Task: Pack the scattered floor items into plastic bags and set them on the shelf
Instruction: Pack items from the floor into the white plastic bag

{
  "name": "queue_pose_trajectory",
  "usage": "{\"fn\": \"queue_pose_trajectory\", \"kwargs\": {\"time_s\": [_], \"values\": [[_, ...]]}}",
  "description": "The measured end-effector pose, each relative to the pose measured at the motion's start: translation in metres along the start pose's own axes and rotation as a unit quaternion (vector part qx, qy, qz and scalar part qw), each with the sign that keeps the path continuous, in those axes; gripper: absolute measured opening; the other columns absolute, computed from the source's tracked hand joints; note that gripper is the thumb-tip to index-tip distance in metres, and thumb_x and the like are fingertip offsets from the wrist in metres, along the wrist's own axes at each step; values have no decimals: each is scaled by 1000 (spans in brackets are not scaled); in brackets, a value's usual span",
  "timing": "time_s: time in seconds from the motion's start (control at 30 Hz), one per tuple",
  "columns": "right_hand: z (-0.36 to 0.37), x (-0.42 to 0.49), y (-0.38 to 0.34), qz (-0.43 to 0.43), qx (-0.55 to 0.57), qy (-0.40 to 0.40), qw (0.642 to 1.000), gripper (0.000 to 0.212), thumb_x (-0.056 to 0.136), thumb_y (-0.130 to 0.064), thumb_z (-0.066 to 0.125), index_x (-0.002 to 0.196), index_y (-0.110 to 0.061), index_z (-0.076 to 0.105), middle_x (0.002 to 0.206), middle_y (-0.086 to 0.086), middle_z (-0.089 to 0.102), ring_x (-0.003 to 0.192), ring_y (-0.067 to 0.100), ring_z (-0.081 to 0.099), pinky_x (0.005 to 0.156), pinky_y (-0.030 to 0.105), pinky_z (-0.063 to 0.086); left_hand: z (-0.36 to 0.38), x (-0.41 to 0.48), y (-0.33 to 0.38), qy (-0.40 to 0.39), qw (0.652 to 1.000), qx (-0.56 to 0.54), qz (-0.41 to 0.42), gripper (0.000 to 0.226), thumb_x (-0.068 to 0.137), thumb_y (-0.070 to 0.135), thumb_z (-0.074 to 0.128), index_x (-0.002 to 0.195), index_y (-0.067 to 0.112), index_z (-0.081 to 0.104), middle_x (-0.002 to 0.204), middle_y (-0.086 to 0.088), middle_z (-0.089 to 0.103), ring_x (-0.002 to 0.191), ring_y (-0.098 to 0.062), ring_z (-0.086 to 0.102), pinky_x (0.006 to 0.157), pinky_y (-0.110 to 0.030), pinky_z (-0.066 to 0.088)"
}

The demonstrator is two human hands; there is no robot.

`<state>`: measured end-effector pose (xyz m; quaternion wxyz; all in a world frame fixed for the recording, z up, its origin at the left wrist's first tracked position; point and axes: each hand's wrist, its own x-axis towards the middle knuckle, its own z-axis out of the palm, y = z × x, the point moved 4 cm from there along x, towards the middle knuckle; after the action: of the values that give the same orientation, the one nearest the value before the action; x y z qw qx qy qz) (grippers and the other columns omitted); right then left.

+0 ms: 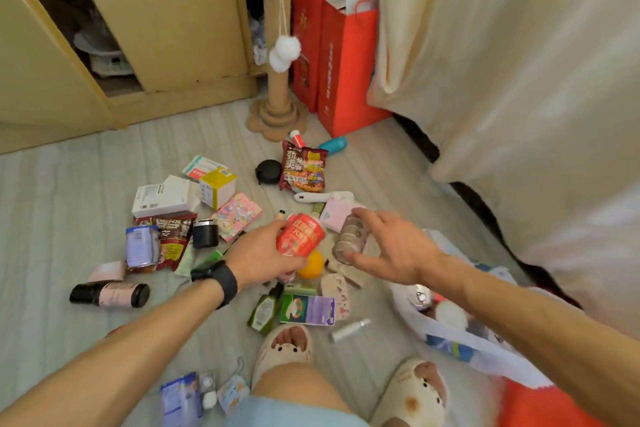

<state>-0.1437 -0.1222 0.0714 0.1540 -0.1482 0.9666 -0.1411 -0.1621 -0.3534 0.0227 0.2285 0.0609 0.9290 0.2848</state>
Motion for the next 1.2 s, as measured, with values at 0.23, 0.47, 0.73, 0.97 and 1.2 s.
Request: {"fn": "queue_pose_trajectory", "kwargs": {"time_s": [0.23,0.47,0.73,0.97,1.2], "values": [[25,-133,141,374,282,180,865,71,79,-78,48,127,-26,51,113,-1,64,96,20,61,86,39,49,58,26,169,-111,947,202,223,61,66,67,69,114,32,54,101,7,67,91,-19,64,64,-28,43],[102,-165,204,504,303,47,807,62,78,-76,50,101,-20,64,102,6,68,90,26,62,69,31,42,156,57,236,-189,853,355,333,63,64,65,71,112,29,53,94,-1,67,83,-26,65,73,-35,57],[104,-149,205,378,650,186,632,36,97,-58,42,109,-36,68,98,-7,75,92,12,71,80,33,56,224,80,241,-234,862,282,351,73,70,68,68,125,24,49,115,0,61,100,-25,60,76,-31,47],[110,-188,217,408,664,176,601,52,79,-41,74,118,-8,63,103,11,74,93,24,72,76,35,57,258,58,239,-266,912,102,296,76,67,73,66,121,28,38,113,5,58,93,-18,58,77,-36,52],[94,-212,223,490,250,177,816,64,77,-54,70,129,-25,47,110,-7,58,94,18,55,74,32,40,280,31,220,-198,832,352,380,37,90,34,59,122,15,51,114,-9,62,104,-32,58,77,-38,42]]}}
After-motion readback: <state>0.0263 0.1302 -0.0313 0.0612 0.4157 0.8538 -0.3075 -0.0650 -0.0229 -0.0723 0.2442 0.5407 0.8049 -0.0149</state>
